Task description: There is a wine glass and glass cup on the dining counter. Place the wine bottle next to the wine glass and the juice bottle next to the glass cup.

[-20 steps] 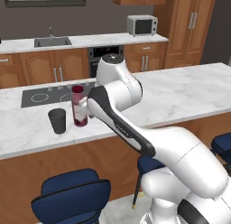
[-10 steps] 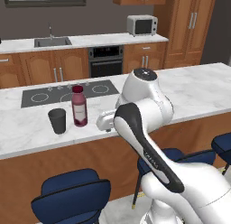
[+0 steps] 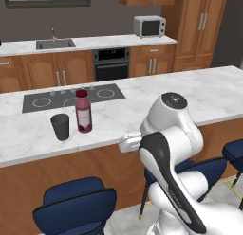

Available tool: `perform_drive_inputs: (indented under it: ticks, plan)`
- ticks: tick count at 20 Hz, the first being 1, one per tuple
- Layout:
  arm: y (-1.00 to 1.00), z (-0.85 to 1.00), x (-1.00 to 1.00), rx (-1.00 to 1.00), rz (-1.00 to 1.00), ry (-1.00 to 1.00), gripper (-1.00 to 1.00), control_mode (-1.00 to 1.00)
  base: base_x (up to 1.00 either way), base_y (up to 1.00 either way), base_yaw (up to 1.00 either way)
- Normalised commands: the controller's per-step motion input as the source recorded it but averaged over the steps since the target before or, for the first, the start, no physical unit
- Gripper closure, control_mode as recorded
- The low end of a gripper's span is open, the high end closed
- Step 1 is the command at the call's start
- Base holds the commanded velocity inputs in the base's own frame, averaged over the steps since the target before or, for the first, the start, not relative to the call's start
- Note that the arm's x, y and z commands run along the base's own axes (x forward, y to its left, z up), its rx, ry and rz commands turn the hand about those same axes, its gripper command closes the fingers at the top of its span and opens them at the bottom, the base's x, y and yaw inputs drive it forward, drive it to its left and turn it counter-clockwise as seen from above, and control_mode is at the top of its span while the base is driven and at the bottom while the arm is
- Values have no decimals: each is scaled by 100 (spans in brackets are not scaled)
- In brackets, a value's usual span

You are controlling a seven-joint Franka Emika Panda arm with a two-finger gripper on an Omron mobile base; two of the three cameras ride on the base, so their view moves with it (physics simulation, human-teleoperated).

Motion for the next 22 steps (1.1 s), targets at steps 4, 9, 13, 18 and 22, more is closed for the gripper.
perform_drive_inputs:
  ticks: [4, 9, 13, 18, 22]
  plan:
    - [-38, -24, -2, 0, -18, 4, -100, -100, 0, 0, 0]
    - [-36, -21, 0, 0, -16, 11, -100, -100, 0, 0, 0]
    - [-38, -18, -5, 0, -11, 10, -100, -100, 0, 0, 0]
    - [-19, -20, -4, -1, -4, 10, -100, -100, 0, 0, 0]
    - [-5, -19, -8, -7, 0, 0, -100, -100, 0, 0, 0]
